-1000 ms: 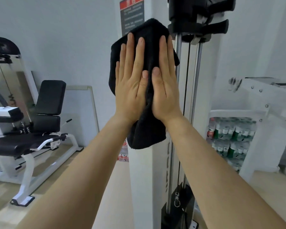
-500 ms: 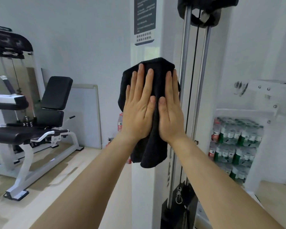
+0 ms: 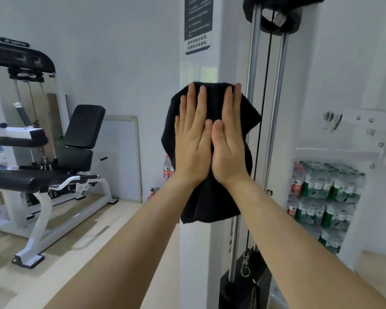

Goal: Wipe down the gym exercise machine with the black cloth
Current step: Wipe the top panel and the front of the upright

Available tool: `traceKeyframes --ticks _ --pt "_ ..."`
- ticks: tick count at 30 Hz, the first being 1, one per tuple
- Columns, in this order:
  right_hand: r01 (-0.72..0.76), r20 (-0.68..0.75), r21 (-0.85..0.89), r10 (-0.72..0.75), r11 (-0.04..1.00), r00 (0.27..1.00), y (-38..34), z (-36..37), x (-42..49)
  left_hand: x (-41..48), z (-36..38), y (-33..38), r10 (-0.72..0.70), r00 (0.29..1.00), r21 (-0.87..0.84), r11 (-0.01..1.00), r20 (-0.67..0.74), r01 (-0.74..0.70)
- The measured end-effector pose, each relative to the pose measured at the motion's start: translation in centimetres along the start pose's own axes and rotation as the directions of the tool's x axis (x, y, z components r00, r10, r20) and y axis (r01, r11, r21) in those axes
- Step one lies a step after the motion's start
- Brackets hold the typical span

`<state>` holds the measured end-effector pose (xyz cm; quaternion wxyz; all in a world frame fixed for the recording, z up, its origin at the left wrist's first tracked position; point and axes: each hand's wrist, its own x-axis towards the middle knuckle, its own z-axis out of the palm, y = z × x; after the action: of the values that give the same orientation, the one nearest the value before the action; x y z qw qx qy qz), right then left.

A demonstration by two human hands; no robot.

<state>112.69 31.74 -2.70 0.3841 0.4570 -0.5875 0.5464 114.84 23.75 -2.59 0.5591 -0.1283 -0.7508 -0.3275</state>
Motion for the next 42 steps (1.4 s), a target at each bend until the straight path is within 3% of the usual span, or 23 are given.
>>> traceKeyframes --ticks 4,7,13,18,23,27,32,36,38,42 --pt "0.163 0.04 -0.093 -0.16 0.982 0.986 0.9 -1.0 4.2 4.0 -0.7 -1.1 0.174 0.985 0.11 0.979 -0.012 -0.172" --pt "0.211 0.037 -0.099 -0.209 0.972 0.977 1.6 -1.1 4.7 4.3 -0.6 -1.4 0.206 0.978 0.114 0.973 -0.022 -0.202" --pt "0.133 0.061 -0.084 -0.128 0.988 0.99 3.1 -0.4 -1.7 -2.6 0.6 -2.5 0.109 0.994 0.097 0.99 -0.029 -0.106" --pt "0.095 0.11 -0.145 -0.08 0.985 0.991 5.3 0.1 -11.1 -11.9 1.8 -4.8 0.024 0.999 0.142 0.989 0.048 -0.031" --pt "0.102 0.131 -0.211 -0.075 0.972 0.989 4.3 -0.6 -9.5 -10.3 0.1 -3.9 0.02 0.989 0.166 0.985 0.144 -0.044" --pt "0.084 0.105 -0.245 -0.06 0.966 0.993 3.5 -0.8 -5.7 -6.7 -0.6 -2.9 0.044 0.99 0.171 0.983 0.133 -0.067" --pt "0.056 0.137 -0.249 -0.022 0.967 0.99 5.3 -0.1 -13.9 -14.7 0.5 -4.9 -0.013 0.984 0.192 0.981 0.176 -0.021" --pt "0.015 0.197 -0.393 0.068 0.919 0.978 5.8 -0.5 -19.8 -20.3 -0.7 -6.0 -0.063 0.959 0.212 0.977 0.277 0.003" --pt "-0.027 0.149 -0.431 0.1 0.902 0.984 4.7 -0.4 -20.2 -20.4 -1.9 -5.2 -0.082 0.953 0.212 0.977 0.293 0.019" --pt "-0.175 0.025 -0.282 0.19 0.943 0.981 1.8 1.9 -18.2 -18.4 -3.7 -3.7 -0.089 0.95 0.19 0.981 0.3 0.032"
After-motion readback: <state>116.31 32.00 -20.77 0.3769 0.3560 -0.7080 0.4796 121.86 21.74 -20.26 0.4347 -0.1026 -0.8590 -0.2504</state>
